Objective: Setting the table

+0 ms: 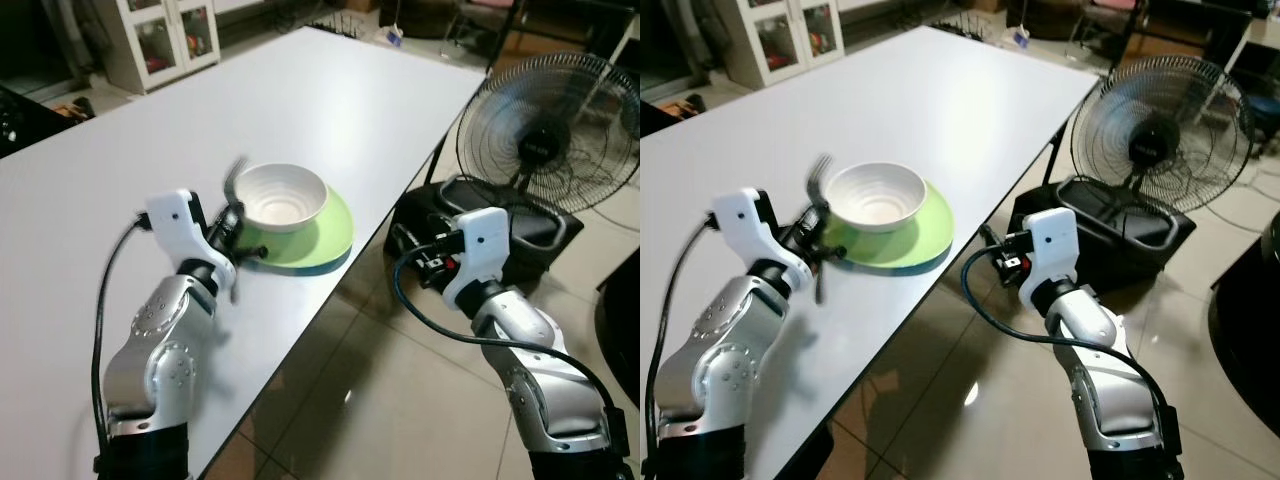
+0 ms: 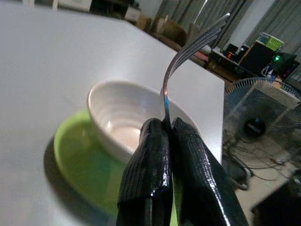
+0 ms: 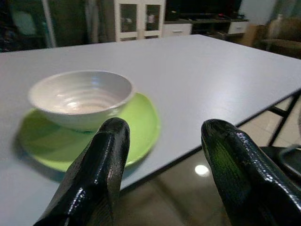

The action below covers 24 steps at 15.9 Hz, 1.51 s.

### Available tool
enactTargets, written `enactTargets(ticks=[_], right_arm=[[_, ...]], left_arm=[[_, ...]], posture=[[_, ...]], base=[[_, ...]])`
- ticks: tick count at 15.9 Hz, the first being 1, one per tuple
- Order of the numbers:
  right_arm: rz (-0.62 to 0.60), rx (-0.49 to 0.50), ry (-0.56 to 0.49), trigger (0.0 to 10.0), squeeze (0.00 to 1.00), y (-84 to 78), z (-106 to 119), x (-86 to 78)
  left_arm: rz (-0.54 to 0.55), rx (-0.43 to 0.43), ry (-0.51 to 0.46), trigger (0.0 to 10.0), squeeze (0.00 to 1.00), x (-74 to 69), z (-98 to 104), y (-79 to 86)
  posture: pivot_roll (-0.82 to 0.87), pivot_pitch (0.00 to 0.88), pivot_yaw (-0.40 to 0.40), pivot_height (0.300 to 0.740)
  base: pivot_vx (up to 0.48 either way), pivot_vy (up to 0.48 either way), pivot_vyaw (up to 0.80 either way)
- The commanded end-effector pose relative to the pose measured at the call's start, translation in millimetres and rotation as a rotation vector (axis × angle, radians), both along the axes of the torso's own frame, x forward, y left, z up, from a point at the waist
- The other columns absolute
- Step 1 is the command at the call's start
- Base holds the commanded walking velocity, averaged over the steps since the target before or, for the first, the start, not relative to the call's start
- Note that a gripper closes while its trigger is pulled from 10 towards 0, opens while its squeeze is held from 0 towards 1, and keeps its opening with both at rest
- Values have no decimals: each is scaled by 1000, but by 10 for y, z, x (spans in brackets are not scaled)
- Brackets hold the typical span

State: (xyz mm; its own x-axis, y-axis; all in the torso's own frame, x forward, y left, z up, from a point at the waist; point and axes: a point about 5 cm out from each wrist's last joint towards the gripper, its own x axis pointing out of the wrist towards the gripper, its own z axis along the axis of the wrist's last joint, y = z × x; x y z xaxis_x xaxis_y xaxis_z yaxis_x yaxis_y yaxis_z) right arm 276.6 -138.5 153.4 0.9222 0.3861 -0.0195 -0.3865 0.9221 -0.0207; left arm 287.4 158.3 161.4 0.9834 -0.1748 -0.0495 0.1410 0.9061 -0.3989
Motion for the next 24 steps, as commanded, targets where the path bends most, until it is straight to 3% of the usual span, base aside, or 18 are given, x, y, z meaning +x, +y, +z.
enactTargets(ticks=[1, 4, 7, 11, 12, 16, 18, 24], right_arm=[[59, 15, 10, 10000, 0, 43, 18, -32], [187, -1, 17, 10000, 0, 138, 33, -118], [260, -15, 59, 10000, 0, 195, -8, -165], [332, -84, 89, 10000, 0, 224, -46, -240], [338, -92, 92, 10000, 0, 231, -65, -262], [337, -103, 104, 10000, 0, 259, -92, -308], [339, -112, 105, 10000, 0, 265, -103, -318], [312, -104, 88, 10000, 0, 286, -78, -283]], left_arm=[[45, -72, 82, 10000, 0, 15, -28, 44], [138, -222, 201, 10000, 0, 93, -85, 106], [117, -290, 345, 10000, 0, 258, -165, -8], [204, -378, 465, 10000, 0, 391, -271, -74], [238, -449, 476, 10000, 0, 477, -296, -105], [386, -430, 514, 10000, 0, 569, -354, -84], [405, -431, 511, 10000, 0, 598, -366, -87], [337, -482, 519, 10000, 0, 720, -401, -324]], posture=[[61, 0, -7, 740], [66, 0, 1, 740], [65, 0, 21, 740], [62, 0, 35, 740], [60, 0, 39, 740], [58, 0, 58, 740], [59, 0, 61, 740], [44, 0, 76, 740]], base=[[0, 0, 0], [0, 0, 0], [0, 0, 0], [0, 0, 0], [0, 0, 0], [0, 0, 0], [0, 0, 0], [0, 0, 0]])
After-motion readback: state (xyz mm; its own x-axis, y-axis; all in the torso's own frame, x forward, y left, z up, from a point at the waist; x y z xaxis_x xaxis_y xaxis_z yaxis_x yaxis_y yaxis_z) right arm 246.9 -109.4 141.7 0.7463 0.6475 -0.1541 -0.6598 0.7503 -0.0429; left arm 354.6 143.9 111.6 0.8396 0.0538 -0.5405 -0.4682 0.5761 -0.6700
